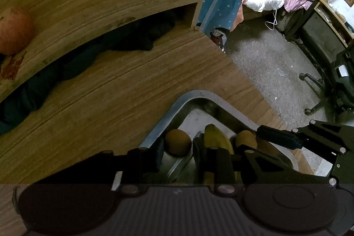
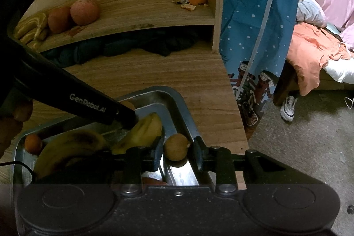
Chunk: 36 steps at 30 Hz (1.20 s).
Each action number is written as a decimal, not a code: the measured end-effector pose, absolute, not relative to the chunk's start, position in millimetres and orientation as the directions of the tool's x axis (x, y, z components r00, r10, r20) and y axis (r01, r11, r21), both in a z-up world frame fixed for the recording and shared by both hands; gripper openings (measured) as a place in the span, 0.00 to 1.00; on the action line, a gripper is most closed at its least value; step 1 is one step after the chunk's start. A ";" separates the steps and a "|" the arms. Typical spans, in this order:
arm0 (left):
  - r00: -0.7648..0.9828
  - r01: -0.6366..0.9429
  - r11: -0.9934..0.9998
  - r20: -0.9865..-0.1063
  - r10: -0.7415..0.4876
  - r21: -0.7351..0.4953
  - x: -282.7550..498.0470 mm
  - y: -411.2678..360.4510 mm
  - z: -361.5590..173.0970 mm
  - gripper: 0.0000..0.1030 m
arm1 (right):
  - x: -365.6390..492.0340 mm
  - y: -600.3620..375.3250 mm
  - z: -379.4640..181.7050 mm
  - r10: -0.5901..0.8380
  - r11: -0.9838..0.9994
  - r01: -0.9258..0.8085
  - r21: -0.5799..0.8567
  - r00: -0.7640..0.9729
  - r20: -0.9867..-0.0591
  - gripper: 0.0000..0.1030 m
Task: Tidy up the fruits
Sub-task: 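Carry both small brown fruits over the metal tray, then open the right gripper to release its fruit while the left gripper releases its fruit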
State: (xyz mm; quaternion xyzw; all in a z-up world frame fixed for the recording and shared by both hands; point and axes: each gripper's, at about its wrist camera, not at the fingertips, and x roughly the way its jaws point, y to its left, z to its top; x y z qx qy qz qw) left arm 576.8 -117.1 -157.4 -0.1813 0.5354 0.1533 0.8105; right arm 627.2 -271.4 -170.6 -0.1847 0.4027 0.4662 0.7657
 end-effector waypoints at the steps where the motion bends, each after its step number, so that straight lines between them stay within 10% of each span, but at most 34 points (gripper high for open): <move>1: 0.382 -0.441 0.888 -0.922 0.054 -0.131 576.0 -117.0 -156.6 0.30 | 626.2 -272.0 -170.0 0.563 0.500 -0.861 0.090 0.245 -0.789 0.32; 12: 0.417 -0.426 0.897 -0.906 0.078 -0.119 558.8 -115.1 -141.6 0.64 | 612.0 -279.8 -158.8 0.543 0.571 -0.819 0.054 0.328 -0.773 0.56; 19: 0.450 -0.455 0.884 -0.884 0.124 -0.108 537.0 -103.3 -126.5 0.99 | 598.0 -283.9 -148.4 0.526 0.625 -0.780 0.034 0.389 -0.756 0.96; 36: 0.473 -0.477 0.873 -0.866 0.160 -0.099 469.2 -85.3 -101.8 1.00 | 533.9 -286.2 -119.1 0.462 0.728 -0.685 -0.020 0.511 -0.725 0.99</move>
